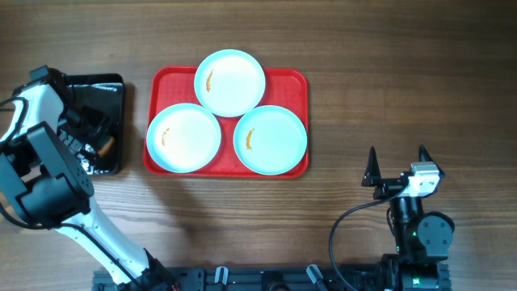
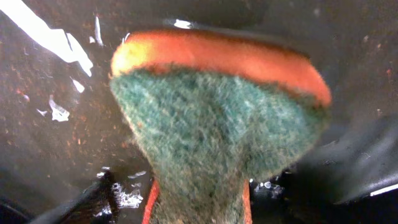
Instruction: Clean dirty plates on tray and stack at the side
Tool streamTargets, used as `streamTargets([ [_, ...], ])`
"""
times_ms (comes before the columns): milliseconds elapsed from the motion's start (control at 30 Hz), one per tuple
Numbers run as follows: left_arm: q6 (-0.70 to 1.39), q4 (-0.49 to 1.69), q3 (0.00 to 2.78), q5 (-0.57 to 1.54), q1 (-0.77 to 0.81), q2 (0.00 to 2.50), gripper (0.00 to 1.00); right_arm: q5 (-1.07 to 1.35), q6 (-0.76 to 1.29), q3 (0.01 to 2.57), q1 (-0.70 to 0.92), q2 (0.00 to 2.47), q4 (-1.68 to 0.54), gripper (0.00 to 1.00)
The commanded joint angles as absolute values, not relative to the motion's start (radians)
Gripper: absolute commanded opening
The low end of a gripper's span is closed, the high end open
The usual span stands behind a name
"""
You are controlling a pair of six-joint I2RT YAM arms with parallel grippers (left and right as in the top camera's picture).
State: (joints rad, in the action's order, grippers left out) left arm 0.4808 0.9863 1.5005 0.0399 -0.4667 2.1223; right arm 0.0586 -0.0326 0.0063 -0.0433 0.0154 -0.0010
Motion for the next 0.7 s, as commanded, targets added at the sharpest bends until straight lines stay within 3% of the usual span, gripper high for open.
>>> streamTargets([
  [0, 0.479, 0.991, 1.485, 0.112, -0.469, 2.142, 0.19, 0.047, -0.049, 0.005, -0.050, 0.007, 0.001, 1.00],
  [33, 0.479, 0.993, 1.485, 0.112, -0.469, 2.142, 0.04, 0.047, -0.049, 0.005, -0.050, 0.007, 0.001, 1.00],
  [333, 0.479, 1.000, 1.485, 0.112, -0.469, 2.142, 0.04, 0.047, -0.050, 0.005, -0.050, 0.007, 0.001, 1.00],
  [367, 0.479, 1.000, 1.485, 0.112, -0.469, 2.141, 0.13, 0.047, -0.050, 0.005, -0.050, 0.007, 0.001, 1.00],
  [400, 0.479, 1.000, 1.485, 0.112, -0.469, 2.141, 0.33, 0.047, -0.050, 0.005, -0.050, 0.007, 0.001, 1.00],
  [433, 0.479, 1.000, 1.485, 0.112, -0.469, 2.141, 0.74, 0.047, -0.050, 0.005, -0.050, 0.007, 0.001, 1.00],
  [467, 0.479, 1.000, 1.485, 0.112, -0.469, 2.141, 1.00, 0.047, -0.050, 0.005, -0.050, 0.007, 0.001, 1.00],
  [667, 0.478, 0.988, 1.485, 0.111, -0.469, 2.141, 1.00, 0.047, -0.050, 0.005, -0.050, 0.007, 0.001, 1.00],
])
